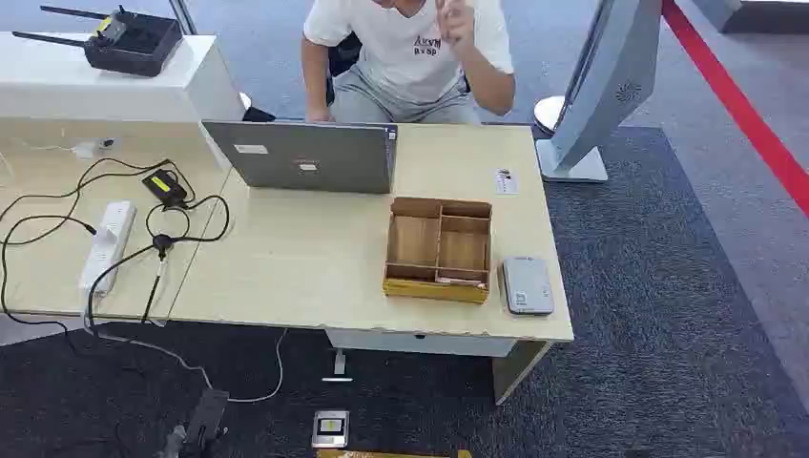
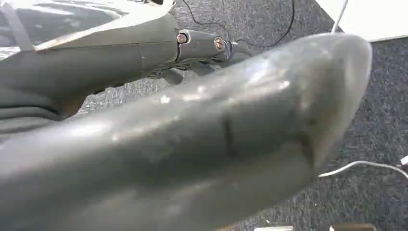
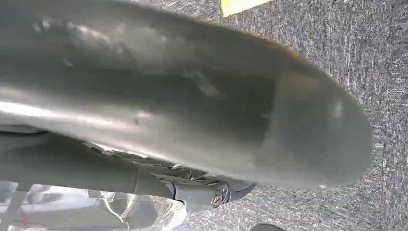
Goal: Pass the card to the sensor for recognition and then transmit it.
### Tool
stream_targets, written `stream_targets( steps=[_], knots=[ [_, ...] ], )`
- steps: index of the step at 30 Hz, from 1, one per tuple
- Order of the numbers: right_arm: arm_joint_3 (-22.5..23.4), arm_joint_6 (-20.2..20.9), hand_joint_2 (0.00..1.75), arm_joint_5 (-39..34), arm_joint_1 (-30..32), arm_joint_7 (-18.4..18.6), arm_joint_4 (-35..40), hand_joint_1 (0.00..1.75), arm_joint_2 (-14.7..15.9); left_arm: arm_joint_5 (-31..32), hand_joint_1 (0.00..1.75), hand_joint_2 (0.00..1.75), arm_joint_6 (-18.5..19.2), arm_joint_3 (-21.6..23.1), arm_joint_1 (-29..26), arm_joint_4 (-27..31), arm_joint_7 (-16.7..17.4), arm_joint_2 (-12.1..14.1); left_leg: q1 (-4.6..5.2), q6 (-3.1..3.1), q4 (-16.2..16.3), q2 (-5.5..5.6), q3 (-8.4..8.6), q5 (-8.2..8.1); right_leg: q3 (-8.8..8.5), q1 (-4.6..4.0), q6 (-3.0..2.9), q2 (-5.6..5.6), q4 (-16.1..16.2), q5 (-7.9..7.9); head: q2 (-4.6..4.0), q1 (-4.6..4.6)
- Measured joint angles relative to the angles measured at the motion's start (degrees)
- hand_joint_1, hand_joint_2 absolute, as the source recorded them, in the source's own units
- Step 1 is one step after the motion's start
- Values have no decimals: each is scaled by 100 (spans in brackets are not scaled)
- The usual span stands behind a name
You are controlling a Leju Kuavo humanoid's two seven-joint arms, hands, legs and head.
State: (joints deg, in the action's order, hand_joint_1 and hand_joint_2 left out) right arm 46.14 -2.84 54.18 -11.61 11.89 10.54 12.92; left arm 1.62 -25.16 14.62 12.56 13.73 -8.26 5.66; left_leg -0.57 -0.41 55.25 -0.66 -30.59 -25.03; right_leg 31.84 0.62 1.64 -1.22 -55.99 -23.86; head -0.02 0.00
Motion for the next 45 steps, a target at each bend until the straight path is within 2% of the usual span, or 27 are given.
stream_targets(
  steps=[9, 11, 18, 22, 23, 26, 31, 35, 40, 43, 45],
  knots=[
    [0, 2, 0, 0, 0, -2, 0, 0, 4, 0, 0, 0, 2, 2, -32, 0, 5, -2, 0, 0, 0, 0, 1, 0, 0, 0, 0, 0, 0, 0, 0, -2],
    [0, 20, 0, 35, 0, 0, 0, 0, 15, 208, 0, 0, 114, 138, -207, -2, 112, -83, 0, 0, 0, 0, 0, 0, 1, 0, 0, 0, 0, 0, 0, 0],
    [0, 37, 0, 61, 30, -11, 0, 0, 26, 155, 0, 0, 114, 245, -427, -13, 125, -190, 1, 1, 0, -1, 0, -2, 2, 1, 0, 0, 1, -1, 0, 0],
    [0, -44, 0, 61, 66, -158, 0, 0, 46, 52, 0, 0, 94, 282, -459, -20, 92, -195, 0, 1, 0, -1, -1, -2, 1, 1, 0, 0, 1, -1, 0, -2],
    [0, -112, 175, 61, 67, -223, 0, 0, 53, 2, 0, 0, 85, 284, -465, -20, 81, -195, 0, 1, 0, -1, -2, -2, 1, 1, 0, 0, 1, -1, 0, 0],
    [0, -271, 175, -29, 58, -350, 2, 0, 96, -120, 0, 0, 46, 284, -483, -26, 31, -190, 0, 1, -1, -1, -3, -2, 0, 0, 0, 0, 1, -1, 0, 0],
    [116, -884, 175, -884, -109, -840, 11, 0, 223, -335, 0, 0, -31, 284, -503, -37, -39, -157, 3, 2, 0, -2, -5, -1, 0, 4, 0, 0, 0, 2, 0, -2],
    [479, -1614, 175, -2049, -451, -1647, 68, 0, 370, -446, 0, 0, -122, 284, -504, -42, -103, -151, 8, 5, 0, -6, 0, 1, 0, 9, 4, 0, 0, 5, 0, 0],
    [1052, -2282, 175, -3402, -1087, -2969, 260, 0, 586, -573, 0, 0, -197, 284, -504, -46, -229, -151, 17, 10, 1, -7, 0, 8, 0, 16, 5, 0, -1, 11, 0, -2],
    [1248, -2396, 175, -3988, -1512, -3399, 475, 0, 702, -647, 0, 0, -208, 284, -505, -48, -284, -153, 18, 15, 2, -6, -1, 12, 1, 17, 13, 0, -2, 16, 0, -2],
    [1246, -2564, 175, -4741, -1808, -3325, 747, 0, 743, -719, 0, 0, -214, 286, -503, -53, -314, -153, 19, 15, 2, -4, 0, 14, -2, 18, 14, 0, -2, 17, 0, -2]
  ],
)
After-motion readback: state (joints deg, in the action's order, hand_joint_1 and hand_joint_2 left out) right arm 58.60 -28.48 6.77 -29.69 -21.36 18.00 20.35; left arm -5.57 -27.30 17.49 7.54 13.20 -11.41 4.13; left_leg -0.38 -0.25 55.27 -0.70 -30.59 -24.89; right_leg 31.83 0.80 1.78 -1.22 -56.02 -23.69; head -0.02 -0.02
